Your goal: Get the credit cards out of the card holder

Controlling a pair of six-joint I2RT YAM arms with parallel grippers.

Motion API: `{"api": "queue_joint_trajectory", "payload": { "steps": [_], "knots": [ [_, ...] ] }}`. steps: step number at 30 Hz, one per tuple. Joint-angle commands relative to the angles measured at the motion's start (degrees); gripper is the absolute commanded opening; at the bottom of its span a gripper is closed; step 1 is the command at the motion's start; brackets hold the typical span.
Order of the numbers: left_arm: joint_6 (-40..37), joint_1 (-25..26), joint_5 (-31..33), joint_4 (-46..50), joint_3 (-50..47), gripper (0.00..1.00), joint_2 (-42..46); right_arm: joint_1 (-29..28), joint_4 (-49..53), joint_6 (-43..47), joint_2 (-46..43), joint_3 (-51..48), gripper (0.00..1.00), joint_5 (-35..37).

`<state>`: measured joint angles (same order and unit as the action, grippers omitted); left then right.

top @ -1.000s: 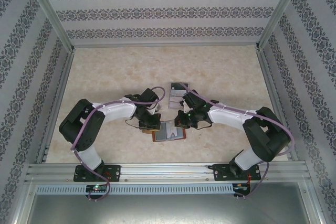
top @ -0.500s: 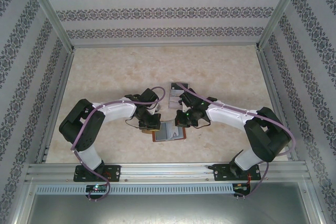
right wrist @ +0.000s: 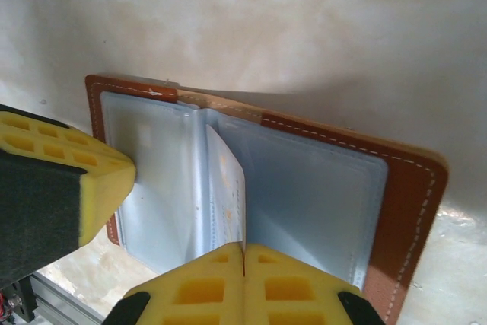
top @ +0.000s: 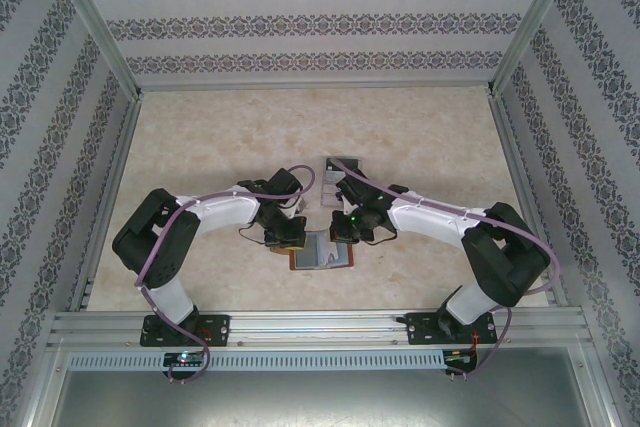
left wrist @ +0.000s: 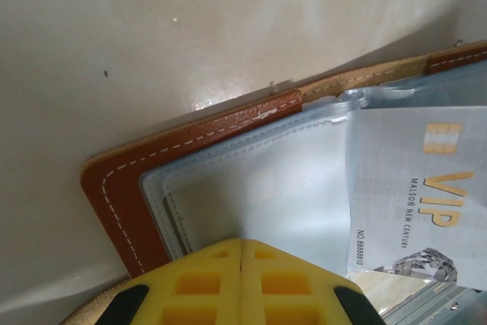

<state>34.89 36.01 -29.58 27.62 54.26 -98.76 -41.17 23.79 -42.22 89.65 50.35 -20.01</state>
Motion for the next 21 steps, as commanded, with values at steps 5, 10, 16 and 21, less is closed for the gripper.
{"api": "queue_joint_trajectory", "payload": {
  "steps": [5, 10, 16, 21],
  "knots": [
    [-0.71, 0.66, 4.10, 2.62, -1.52, 0.01, -1.58, -1.38, 0.04, -2.19, 0.45, 0.81, 0.16, -1.30],
    [-0.64, 0.64, 4.02, 2.62, -1.35, 0.01, -1.43, -1.84, 0.33, -3.12, -0.60, -0.05, 0.17, -1.61],
    [-0.54, 0.64, 4.53, 2.75, -1.47, 0.01, -0.75, -2.09, 1.16, -3.66, -2.44, -0.75, 0.11, -1.09],
    [-0.44, 0.64, 4.63, 2.77, -1.19, 0.01, -0.47, -2.14, 1.34, -3.84, -3.50, -1.22, 0.04, -0.25]
  ]
}}
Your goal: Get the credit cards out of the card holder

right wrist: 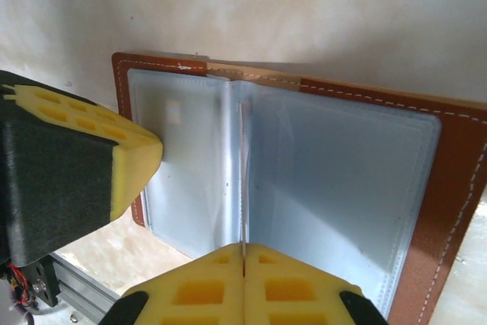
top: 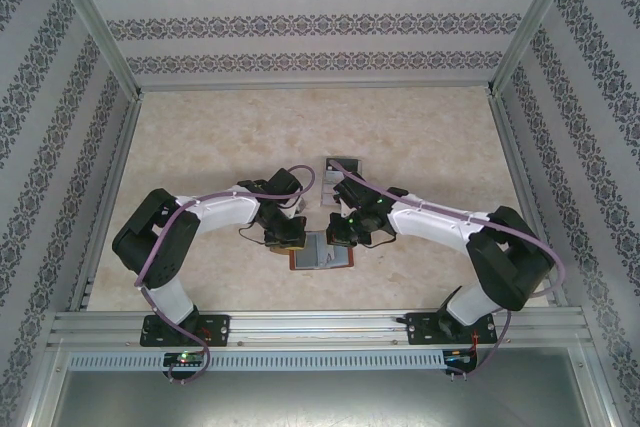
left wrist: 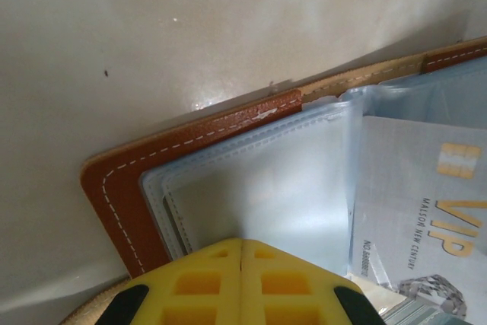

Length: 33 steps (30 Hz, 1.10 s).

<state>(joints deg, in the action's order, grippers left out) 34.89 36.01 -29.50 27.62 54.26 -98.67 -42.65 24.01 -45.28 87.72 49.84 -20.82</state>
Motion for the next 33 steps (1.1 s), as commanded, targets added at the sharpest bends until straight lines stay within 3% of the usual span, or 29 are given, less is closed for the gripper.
{"api": "queue_joint_trajectory", "payload": {
  "steps": [1, 11, 17, 26, 33],
  "knots": [
    [-0.51, 0.66, 4.57, 2.79, -1.02, 0.01, -0.56, -0.66, 1.09, -0.69, -1.67, -0.71, 0.03, 0.61],
    [-0.84, 0.64, 5.43, 3.50, 1.16, 0.01, 0.14, 0.29, 3.45, 0.64, -4.69, 0.07, 0.01, 2.77],
    [-1.30, 0.55, 5.72, 3.40, 3.04, 0.02, 0.47, 3.73, 6.48, 6.90, -8.02, 1.50, 0.00, 2.41],
    [-1.28, 0.45, 7.48, 3.74, 3.91, 0.03, 3.40, 11.66, 15.50, 30.62, -8.02, 7.52, 0.04, 1.93],
    [-1.01, -0.67, 9.04, 3.58, 2.40, 0.04, 6.48, 14.59, 20.45, 60.50, -4.79, 12.57, 0.02, 4.34]
  ]
}}
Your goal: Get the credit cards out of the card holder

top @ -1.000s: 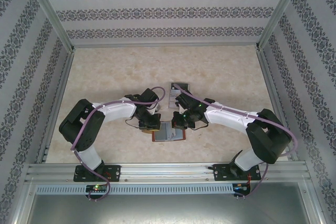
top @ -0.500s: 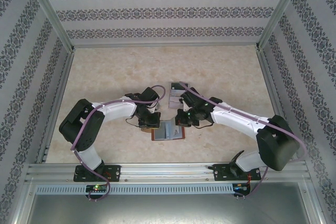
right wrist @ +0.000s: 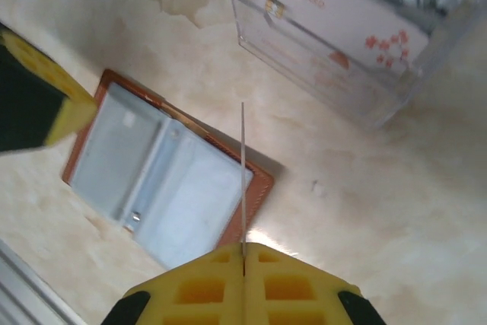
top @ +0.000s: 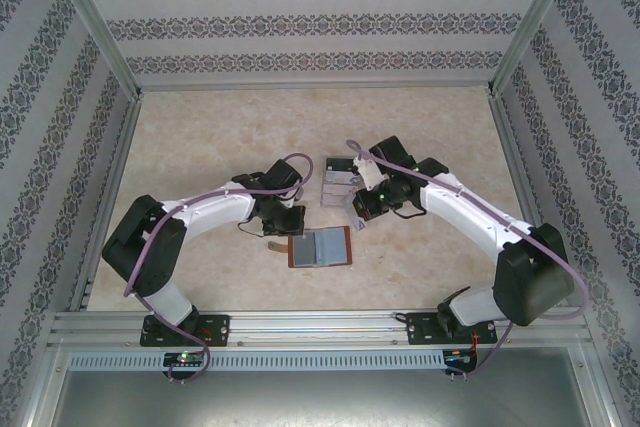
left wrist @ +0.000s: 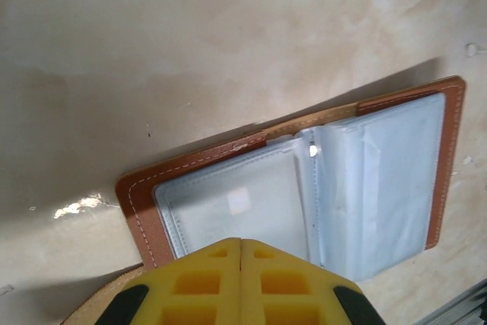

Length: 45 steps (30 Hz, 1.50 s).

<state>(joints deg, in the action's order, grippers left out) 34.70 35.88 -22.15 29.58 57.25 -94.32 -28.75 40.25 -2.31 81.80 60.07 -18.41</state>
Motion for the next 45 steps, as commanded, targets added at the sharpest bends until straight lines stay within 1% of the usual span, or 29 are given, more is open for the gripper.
{"api": "queue_joint_trajectory", "payload": {
  "steps": [1, 3, 8, 13, 18, 25, 33, 40, 45],
  "knots": [
    [-0.64, -0.63, 1.88, 1.53, -1.00, 0.04, 2.50, 1.16, 4.53, 20.97, 1.50, 2.94, 0.02, 1.87],
    [-0.29, -0.87, 1.95, 0.92, -1.96, 0.04, 3.41, 2.14, 5.32, 28.45, 2.41, 4.49, 0.01, 1.78],
    [-0.07, -1.31, 2.26, 0.45, -3.74, 0.04, 4.57, 3.00, 7.93, 42.52, 5.26, 8.65, 0.00, 1.53],
    [0.77, -1.93, 2.58, -0.68, -5.95, 0.05, 6.08, 3.17, 11.56, 49.67, 10.65, 15.69, 0.00, 3.50],
    [1.38, -2.48, 2.38, -1.47, -7.50, 0.05, 7.85, 3.34, 16.88, 54.70, 18.28, 24.77, 0.00, 5.65],
    [2.02, -3.25, 2.81, -1.21, -9.08, 0.05, 9.19, 3.61, 22.23, 58.46, 28.11, 37.39, 0.00, 5.54],
    [2.47, -3.79, 3.17, -0.84, -9.18, 0.05, 9.42, 3.61, 27.95, 60.93, 36.54, 49.00, 0.00, 5.06],
    [2.32, -4.46, 2.93, -0.67, -8.68, 0.05, 8.59, 3.44, 31.51, 61.83, 41.66, 55.81, 0.00, 4.05],
    [2.44, -4.75, 2.90, -0.58, -9.44, 0.05, 9.03, 3.12, 34.12, 62.29, 44.54, 58.36, 0.00, 3.35]
  ]
}}
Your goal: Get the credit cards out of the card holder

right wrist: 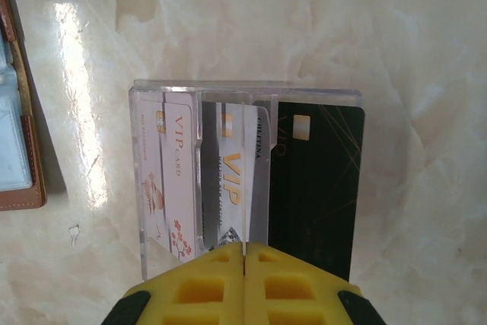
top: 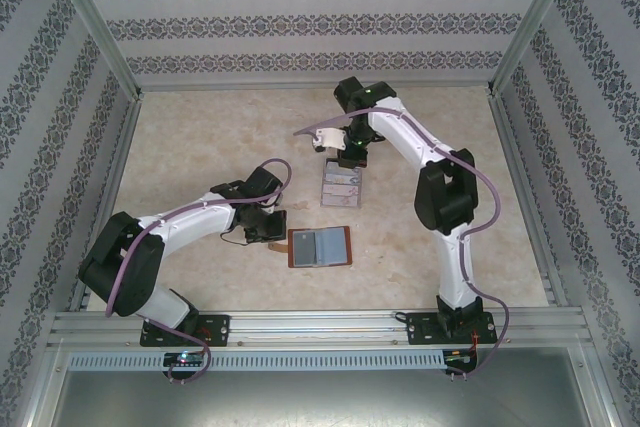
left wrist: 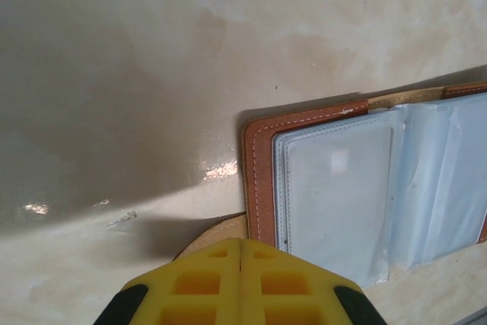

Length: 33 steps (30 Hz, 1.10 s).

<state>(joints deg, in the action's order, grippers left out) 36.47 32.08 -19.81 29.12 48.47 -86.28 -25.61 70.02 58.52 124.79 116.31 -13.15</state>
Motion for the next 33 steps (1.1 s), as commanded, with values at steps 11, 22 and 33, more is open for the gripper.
{"api": "queue_joint_trajectory", "payload": {
  "steps": [11, 22, 33],
  "knots": [
    [0.52, -1.56, -0.01, -0.68, -1.82, 0.05, 0.69, -0.59, 8.06, 1.24, 5.84, 5.38, 0.00, -2.49],
    [0.27, -2.05, -0.55, -0.74, -1.87, 0.05, 0.50, -0.17, 7.95, -1.50, 7.85, 8.08, 0.13, -1.40],
    [0.26, -2.04, -1.99, -1.15, -1.07, 0.06, 0.57, -0.36, 2.20, -5.10, 1.53, 6.31, 0.20, 4.42]
  ]
}}
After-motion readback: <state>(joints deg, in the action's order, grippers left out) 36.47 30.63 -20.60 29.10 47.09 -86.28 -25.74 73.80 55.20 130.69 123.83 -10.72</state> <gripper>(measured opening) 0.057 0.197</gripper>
